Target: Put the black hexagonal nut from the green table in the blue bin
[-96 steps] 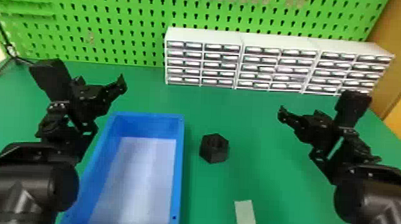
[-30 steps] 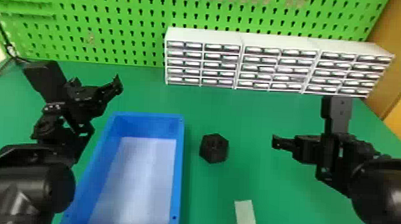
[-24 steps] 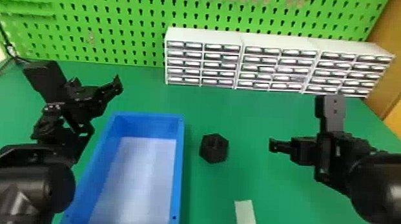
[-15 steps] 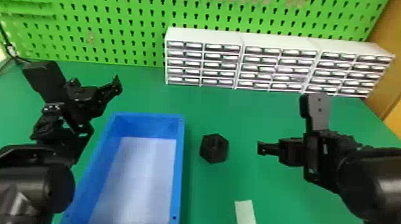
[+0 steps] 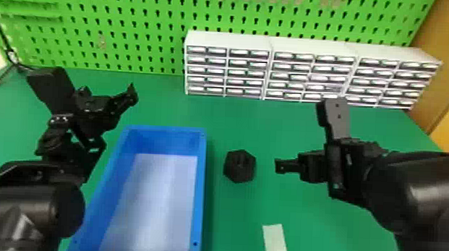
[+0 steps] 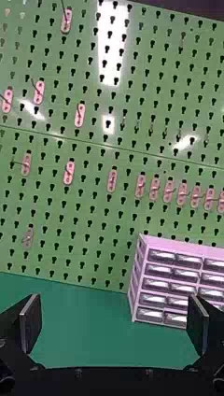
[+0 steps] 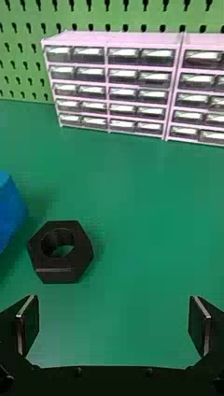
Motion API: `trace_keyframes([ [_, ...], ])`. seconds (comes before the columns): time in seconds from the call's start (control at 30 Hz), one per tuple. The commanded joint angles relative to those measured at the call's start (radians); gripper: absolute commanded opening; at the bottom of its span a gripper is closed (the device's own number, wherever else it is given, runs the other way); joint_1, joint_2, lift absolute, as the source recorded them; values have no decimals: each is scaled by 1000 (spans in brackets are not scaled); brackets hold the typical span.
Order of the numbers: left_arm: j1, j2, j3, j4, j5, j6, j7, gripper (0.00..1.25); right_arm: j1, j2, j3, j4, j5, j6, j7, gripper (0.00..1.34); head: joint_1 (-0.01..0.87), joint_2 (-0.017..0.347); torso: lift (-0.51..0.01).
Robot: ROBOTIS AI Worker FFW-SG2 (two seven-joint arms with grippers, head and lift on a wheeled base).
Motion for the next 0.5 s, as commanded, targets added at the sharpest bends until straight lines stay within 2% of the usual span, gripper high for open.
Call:
trace_keyframes([
  [0.0, 0, 0, 1, 0, 0, 1, 0, 1138, -20, 0, 20, 1, -20, 46, 1, 1238, 692, 8, -97],
  [0.23, 3, 0, 3, 0, 0, 0, 0, 1138, -38, 2, 33, 1, -38, 90, -1, 1238, 692, 8, -97],
  [0.47, 3, 0, 3, 0, 0, 0, 0, 1138, -52, 3, 39, 0, -21, 136, -1, 1238, 692, 8, -97],
])
